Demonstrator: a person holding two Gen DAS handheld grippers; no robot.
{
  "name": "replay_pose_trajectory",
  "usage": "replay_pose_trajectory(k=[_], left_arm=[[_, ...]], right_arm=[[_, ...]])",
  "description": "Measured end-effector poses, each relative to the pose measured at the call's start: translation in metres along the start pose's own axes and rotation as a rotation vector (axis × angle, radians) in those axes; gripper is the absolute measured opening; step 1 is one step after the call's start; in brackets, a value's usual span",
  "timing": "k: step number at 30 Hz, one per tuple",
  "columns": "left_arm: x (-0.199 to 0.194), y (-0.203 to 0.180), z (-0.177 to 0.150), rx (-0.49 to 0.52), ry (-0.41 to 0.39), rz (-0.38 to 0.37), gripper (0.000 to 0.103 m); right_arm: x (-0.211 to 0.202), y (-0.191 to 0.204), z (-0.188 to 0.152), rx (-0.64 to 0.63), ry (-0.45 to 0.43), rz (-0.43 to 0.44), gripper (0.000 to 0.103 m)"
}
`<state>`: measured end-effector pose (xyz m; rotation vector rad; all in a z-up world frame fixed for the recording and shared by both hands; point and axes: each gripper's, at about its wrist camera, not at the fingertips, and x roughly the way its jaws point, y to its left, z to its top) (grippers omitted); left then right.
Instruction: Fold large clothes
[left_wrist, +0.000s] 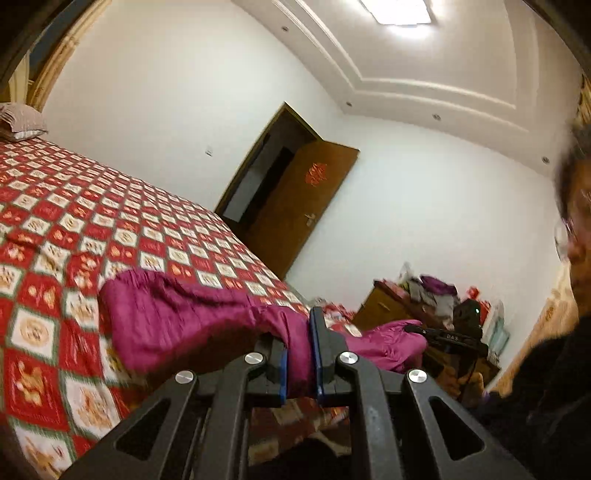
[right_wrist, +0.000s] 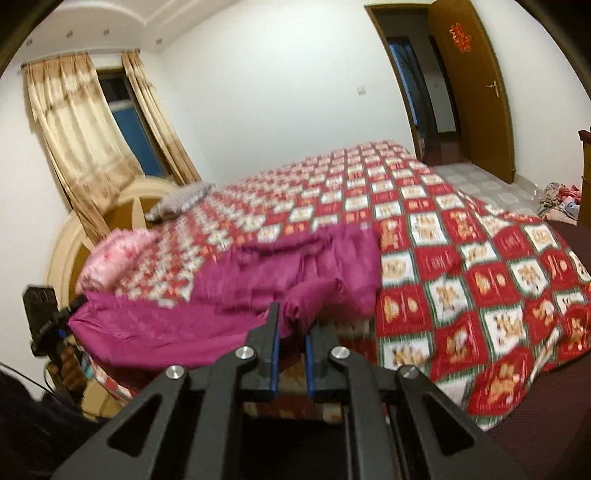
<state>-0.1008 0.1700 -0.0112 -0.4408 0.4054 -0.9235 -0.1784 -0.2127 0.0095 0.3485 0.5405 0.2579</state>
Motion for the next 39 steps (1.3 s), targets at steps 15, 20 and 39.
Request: replay_pose_trajectory(k=[15,20,39], left_arm=[[0.196,0.182,0.074,-0.255,0.195,0.487,0.010],[0.241,0.233,0.052,-0.327,0.312,0.609,0.010],[0.205,0.290,0.060,-0.720,0.203,0.413,0.040]], right_arm=[[0.225,-0.033,0.119,-0.036,0.080,-0.082,0.013],[0.308,-0.070,0.107,0.048,0.172,-0.160,0.013],[0.352,-0.123,0.079,0.248,0.213,-0.179,0.071]])
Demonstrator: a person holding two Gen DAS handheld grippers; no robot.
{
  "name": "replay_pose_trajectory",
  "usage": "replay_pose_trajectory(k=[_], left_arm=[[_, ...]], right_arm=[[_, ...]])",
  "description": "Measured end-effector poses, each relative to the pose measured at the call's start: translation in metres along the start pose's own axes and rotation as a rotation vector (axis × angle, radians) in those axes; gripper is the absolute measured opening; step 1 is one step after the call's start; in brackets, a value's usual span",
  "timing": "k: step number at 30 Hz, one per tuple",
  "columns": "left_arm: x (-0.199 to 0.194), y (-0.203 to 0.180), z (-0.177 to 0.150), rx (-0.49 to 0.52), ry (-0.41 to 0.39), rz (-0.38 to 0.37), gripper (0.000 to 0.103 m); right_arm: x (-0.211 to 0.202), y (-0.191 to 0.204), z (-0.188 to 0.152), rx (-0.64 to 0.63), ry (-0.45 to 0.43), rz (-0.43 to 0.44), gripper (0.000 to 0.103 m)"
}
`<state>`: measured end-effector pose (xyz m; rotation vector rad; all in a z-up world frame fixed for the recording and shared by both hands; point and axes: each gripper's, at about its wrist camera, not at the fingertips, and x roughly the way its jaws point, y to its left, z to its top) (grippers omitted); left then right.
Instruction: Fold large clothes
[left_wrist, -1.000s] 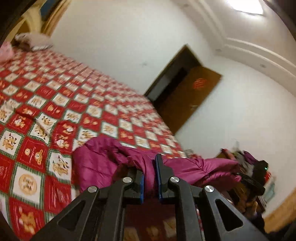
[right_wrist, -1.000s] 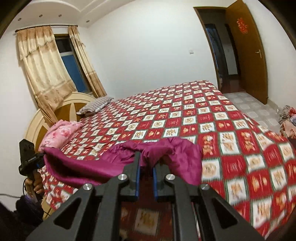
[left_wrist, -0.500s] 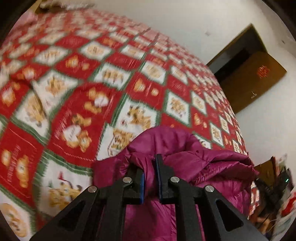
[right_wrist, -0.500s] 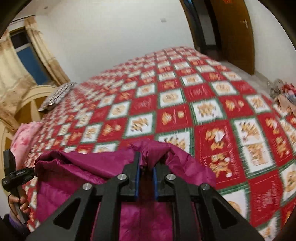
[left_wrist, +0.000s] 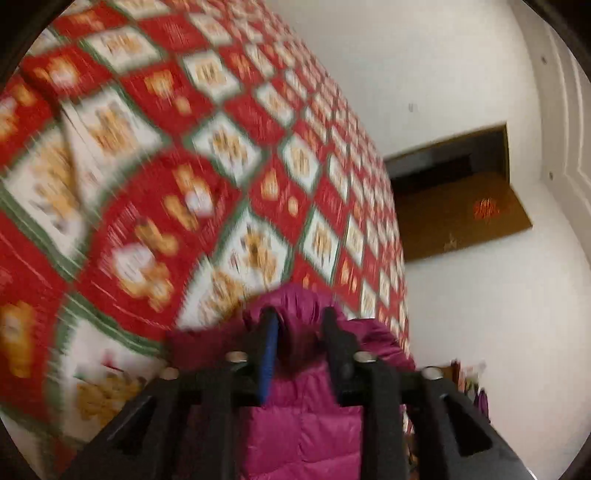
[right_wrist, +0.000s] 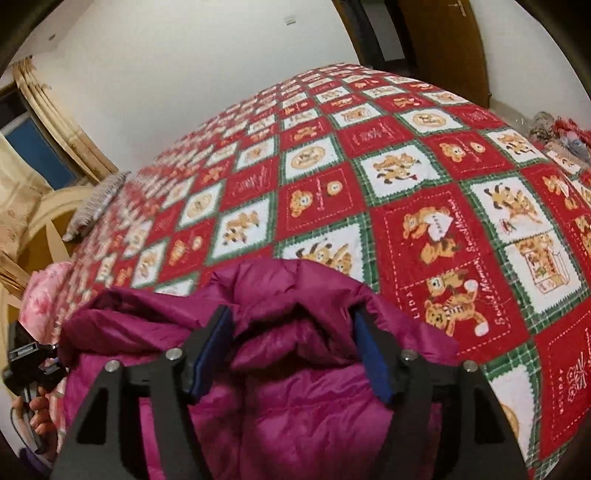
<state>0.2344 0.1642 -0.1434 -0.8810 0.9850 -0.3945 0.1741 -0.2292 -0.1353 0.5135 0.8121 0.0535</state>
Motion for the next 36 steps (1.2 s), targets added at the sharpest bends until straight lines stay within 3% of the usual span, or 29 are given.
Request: replay_pose_trajectory(k=[2,3,6,8,9,12,15,20,25,36], left_arm=[[-0.032,-0.006,0.006,0.008,-0.127,0.080,0.071],[-0.044,-0.011,0.006,0.020,-0.176,0.114,0.073],[-0.057,-0.042,-0.001,0.147,-0.230,0.270,0.074],[-0.042,-0.075,-0.020,0.304,-0.216,0.362,0.074],[-0.029,-0.093,-0.036,0.396,-0.203,0.390,0.074],[0.015,-0.127,-0.074,0.529,-0.172,0.414,0.074],[0.062,-0.141,-0.099,0.605,-0.133,0.480,0.074],[0.113,-0.143,-0.109,0.735,-0.165,0.704,0.074],[0.137,-0.122,-0.106,0.756,-0.160,0.746,0.074],[0.162,-0.107,-0.109,0.759,-0.208,0.758,0.081]], right_arm=[[-0.021,-0.003,0.004,0.033,-0.039,0.033,0.072],[-0.034,-0.003,0.006,0.036,-0.061,0.033,0.072],[-0.069,0.021,0.008,-0.101,-0.133,-0.045,0.072],[-0.078,0.051,0.003,-0.248,-0.140,-0.106,0.061],[-0.076,0.072,-0.001,-0.322,-0.128,-0.115,0.058],[-0.056,0.119,-0.010,-0.432,-0.101,-0.131,0.047],[-0.022,0.149,-0.017,-0.449,-0.066,-0.122,0.047],[0.048,0.159,-0.030,-0.413,0.006,-0.174,0.044],[0.080,0.152,-0.047,-0.421,0.035,-0.202,0.044],[0.101,0.137,-0.050,-0.369,0.045,-0.143,0.044]])
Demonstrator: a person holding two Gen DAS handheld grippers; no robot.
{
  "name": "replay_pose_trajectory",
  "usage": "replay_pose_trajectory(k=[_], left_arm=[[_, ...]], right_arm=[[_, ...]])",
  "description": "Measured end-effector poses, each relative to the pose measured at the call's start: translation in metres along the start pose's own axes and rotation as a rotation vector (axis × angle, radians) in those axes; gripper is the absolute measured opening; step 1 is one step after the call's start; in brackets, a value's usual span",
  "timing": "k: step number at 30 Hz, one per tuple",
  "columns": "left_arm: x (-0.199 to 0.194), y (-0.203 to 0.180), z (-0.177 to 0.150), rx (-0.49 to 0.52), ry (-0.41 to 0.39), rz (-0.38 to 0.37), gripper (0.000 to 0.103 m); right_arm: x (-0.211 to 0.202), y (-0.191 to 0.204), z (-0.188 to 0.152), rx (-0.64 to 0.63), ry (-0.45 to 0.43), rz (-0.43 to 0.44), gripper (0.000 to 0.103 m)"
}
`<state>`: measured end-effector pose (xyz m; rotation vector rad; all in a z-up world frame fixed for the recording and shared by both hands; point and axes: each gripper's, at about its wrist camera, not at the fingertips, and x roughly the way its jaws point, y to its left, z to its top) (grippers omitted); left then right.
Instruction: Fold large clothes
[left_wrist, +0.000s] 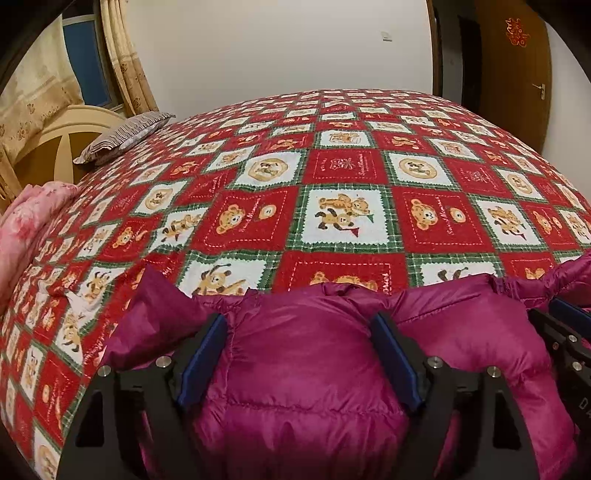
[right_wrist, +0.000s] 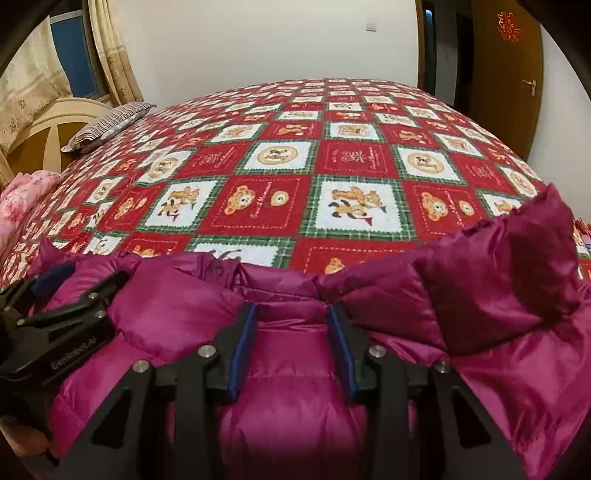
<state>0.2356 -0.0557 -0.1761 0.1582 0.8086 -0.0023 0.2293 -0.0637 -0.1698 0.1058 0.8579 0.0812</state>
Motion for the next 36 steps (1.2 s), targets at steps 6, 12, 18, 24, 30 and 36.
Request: replay_pose_trajectory(k=[6,12,18,24,30,36], left_arm=[[0.004,-0.001,-0.001,0.005,0.009,0.002,0.082],[0.004,-0.001,-0.001,0.006,0.008,0.003,0.082],[0.004,-0.001,-0.001,0.007,0.007,0.004,0.082],[0.004,-0.002,-0.001,0.006,0.007,0.003,0.082],[0.003,-0.002,-0.001,0.005,0.017,-0.003,0.082],[-0.035,0.015,-0.005,0.008,0.041,-0.040,0.082]], right_arm=[[-0.001,-0.002,0.005,0.007,0.028,0.004,0.043],[-0.046,-0.039,0.025,0.026,-0.059,-0.142,0.033],[-0.031,-0.102,0.005,0.125,0.001,-0.271,0.033],[-0.019,-0.121,-0.003,0.201,-0.031,-0.166,0.034],[-0.020,-0.118,-0.004,0.195,-0.026,-0.176,0.034],[-0.057,-0.107,0.003,0.183,-0.049,-0.224,0.033]])
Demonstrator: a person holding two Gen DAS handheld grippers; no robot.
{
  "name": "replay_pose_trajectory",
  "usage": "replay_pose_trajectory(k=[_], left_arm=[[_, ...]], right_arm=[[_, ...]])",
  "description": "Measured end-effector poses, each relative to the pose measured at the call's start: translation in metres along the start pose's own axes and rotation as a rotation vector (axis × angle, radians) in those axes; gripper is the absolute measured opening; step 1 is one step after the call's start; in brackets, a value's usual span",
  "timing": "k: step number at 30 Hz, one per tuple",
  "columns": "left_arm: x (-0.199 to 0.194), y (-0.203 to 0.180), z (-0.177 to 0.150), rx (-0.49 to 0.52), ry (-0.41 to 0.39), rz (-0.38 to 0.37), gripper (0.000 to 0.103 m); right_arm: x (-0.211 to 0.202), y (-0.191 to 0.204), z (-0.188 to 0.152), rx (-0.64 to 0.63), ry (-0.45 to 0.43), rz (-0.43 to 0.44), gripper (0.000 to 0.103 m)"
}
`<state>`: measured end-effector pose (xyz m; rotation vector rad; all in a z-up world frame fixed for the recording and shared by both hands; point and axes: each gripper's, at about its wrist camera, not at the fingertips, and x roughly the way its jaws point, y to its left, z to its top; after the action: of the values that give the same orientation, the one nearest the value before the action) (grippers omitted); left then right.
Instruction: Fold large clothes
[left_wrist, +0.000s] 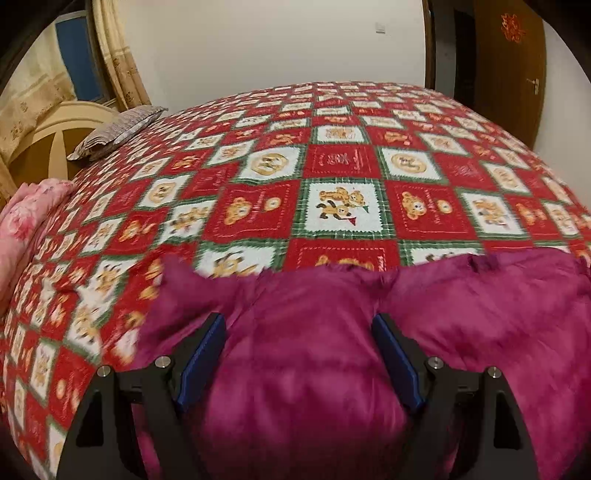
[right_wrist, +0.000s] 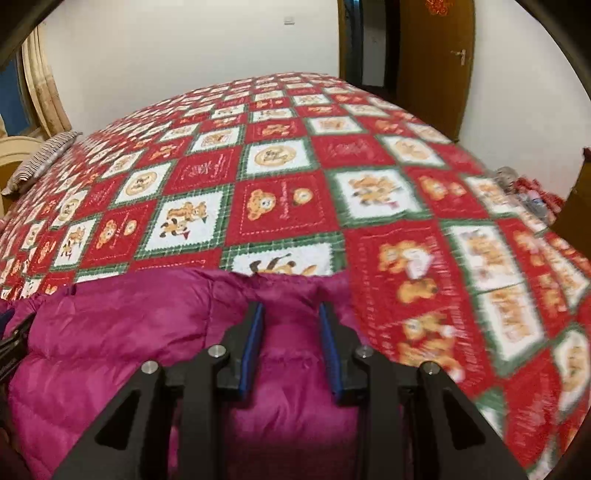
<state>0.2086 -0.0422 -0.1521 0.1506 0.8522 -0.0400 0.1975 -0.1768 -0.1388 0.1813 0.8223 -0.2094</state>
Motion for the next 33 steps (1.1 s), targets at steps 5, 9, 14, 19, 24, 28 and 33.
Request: replay_pose_trajectory(k=[5,9,14,19,24,28,33], left_arm=[[-0.053,0.029,-0.024,-0.030,-0.030,-0.020,0.082],[-0.074,0.058,-0.052,-0.109,-0.032,-0.009,0.082],[-0.072,0.080,-0.078,-0.191,0.005,-0.012,0.082],[-0.063,0.084,-0.086,-0.197,0.025,-0.001,0.082],[-0.055,0.082,-0.093,-0.189,0.036,-0.002,0.082],[-0.056,0.085,-0.097,-0.203,0.034,-0.021,0.082],[-0.076,0.104,-0.108,-0.272,-0.007,-0.023,0.082]], right_arm=[[-0.069,0.030,-0.014,-0.002,-0.088,0.141,0.033],[-0.093,0.074,-0.045,-0.054,-0.075,0.252,0.033],[-0.086,0.119,-0.081,-0.150,-0.042,0.277,0.030],[-0.067,0.127,-0.092,-0.152,-0.003,0.258,0.029],[-0.056,0.128,-0.101,-0.157,0.022,0.251,0.029],[-0.051,0.132,-0.107,-0.185,0.014,0.231,0.029],[-0.050,0.132,-0.110,-0.192,0.007,0.232,0.029]])
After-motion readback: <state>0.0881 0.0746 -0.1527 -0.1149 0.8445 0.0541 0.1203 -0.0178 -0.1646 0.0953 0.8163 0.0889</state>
